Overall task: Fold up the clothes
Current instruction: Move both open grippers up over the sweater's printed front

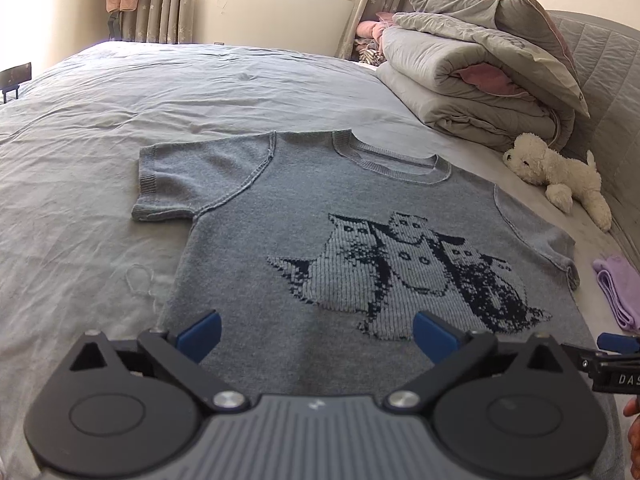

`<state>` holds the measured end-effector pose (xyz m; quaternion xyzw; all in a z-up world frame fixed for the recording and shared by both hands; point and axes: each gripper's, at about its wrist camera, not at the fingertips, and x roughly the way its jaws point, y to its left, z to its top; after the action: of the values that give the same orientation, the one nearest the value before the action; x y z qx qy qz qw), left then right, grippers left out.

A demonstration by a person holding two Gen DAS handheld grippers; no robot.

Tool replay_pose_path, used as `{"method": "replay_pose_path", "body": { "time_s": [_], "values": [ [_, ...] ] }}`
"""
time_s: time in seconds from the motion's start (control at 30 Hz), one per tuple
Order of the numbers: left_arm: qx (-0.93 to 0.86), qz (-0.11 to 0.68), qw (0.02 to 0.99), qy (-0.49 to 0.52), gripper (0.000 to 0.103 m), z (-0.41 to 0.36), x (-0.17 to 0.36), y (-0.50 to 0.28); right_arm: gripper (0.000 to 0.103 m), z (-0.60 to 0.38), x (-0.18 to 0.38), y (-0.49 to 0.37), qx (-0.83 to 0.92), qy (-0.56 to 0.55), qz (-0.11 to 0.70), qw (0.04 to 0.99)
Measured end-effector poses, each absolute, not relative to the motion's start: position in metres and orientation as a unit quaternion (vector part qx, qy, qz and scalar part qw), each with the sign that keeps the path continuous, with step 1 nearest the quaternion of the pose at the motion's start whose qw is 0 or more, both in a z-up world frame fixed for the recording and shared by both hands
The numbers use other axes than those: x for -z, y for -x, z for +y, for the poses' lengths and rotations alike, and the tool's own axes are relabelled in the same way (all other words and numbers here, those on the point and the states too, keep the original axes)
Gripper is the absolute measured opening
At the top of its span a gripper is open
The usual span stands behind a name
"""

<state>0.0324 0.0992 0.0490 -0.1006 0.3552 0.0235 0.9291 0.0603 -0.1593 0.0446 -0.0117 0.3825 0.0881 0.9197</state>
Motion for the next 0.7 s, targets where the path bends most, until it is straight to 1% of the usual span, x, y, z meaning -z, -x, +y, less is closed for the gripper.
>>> {"method": "replay_pose_path", "body": {
  "time_s": [0.13,0.23,0.33,0.47,0.7],
  "values": [
    [-0.042,0.348,0.932,0.093,0.102,0.100,-0.029,-0.046,0.103,-0.154,-0.037,-0.073,-0.084,0.011,0.367,0.927],
    [-0.055,0.345,0.932,0.100,0.102,0.102,-0.018,-0.051,0.103,-0.151,-0.030,-0.081,-0.080,0.002,0.373,0.924],
    [-0.054,0.329,0.940,0.076,0.102,0.096,-0.016,-0.050,0.103,-0.149,-0.025,-0.085,-0.076,-0.001,0.380,0.922],
    [-0.066,0.328,0.942,0.042,0.103,0.088,-0.010,-0.050,0.103,-0.150,-0.020,-0.085,-0.063,0.000,0.376,0.924],
    [-0.076,0.315,0.946,0.034,0.103,0.085,-0.004,-0.044,0.103,-0.146,-0.011,-0.076,-0.050,0.014,0.344,0.938]
  ]
}}
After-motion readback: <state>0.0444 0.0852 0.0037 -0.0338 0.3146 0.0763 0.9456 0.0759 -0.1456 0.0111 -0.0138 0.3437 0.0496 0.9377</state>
